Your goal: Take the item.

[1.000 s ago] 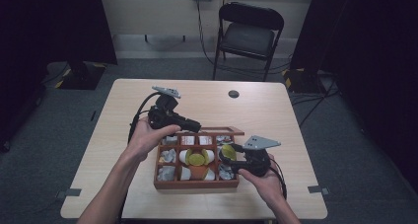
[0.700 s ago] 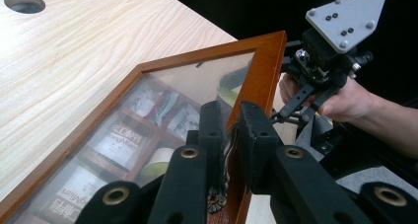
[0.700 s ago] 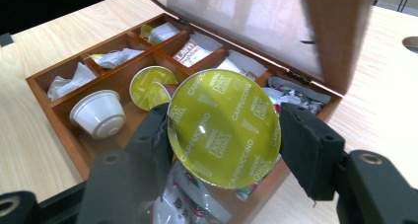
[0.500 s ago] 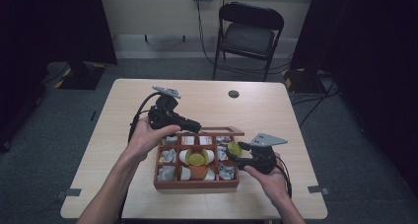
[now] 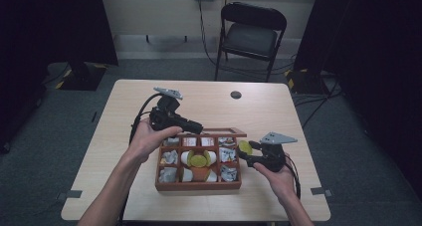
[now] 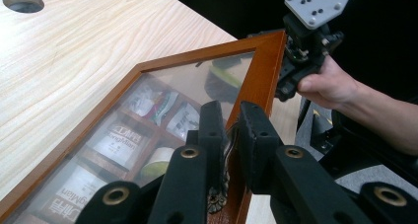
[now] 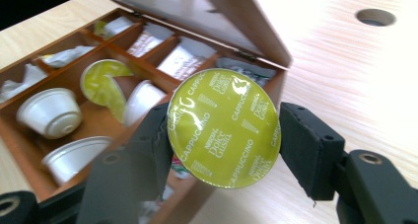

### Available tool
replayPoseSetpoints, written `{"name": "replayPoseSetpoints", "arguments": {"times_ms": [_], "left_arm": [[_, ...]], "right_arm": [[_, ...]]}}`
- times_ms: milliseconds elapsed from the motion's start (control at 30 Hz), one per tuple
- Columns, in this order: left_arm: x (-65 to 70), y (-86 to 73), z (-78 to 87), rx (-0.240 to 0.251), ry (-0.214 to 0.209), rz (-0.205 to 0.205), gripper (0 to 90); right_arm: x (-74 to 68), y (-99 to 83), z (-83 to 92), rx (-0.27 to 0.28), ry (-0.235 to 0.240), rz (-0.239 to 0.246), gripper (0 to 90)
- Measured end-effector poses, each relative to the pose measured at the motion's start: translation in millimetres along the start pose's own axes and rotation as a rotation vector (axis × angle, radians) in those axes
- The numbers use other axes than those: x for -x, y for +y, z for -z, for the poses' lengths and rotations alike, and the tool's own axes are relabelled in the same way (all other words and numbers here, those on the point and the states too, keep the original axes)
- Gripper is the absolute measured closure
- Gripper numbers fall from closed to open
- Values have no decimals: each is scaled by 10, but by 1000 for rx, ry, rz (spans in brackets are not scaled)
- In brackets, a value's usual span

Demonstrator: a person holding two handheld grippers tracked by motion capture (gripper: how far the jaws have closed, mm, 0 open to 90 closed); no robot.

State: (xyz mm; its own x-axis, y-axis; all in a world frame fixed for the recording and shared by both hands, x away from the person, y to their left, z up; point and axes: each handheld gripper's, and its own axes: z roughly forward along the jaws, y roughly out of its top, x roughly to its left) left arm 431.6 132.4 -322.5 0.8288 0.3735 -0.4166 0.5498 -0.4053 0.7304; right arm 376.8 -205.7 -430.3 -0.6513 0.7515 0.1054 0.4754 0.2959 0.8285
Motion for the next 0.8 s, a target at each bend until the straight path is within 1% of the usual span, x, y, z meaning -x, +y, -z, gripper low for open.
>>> {"name": "replayPoseSetpoints", "arguments": {"times_ms": [233, 367, 633, 800], "left_arm": [[-3, 3, 2, -3, 0, -1, 808], [-5, 5, 1, -2, -1, -5, 808], [-6, 5, -1, -6, -5, -2, 809], [-2, 2, -1, -3, -2, -2, 809]], "right_arm": [[218, -38, 2, 0, -57, -42, 400], [326, -38, -40, -5, -82, -62, 400], [531, -88, -222, -67, -129, -74, 400], [632, -173, -352, -112, -155, -76, 399]]}}
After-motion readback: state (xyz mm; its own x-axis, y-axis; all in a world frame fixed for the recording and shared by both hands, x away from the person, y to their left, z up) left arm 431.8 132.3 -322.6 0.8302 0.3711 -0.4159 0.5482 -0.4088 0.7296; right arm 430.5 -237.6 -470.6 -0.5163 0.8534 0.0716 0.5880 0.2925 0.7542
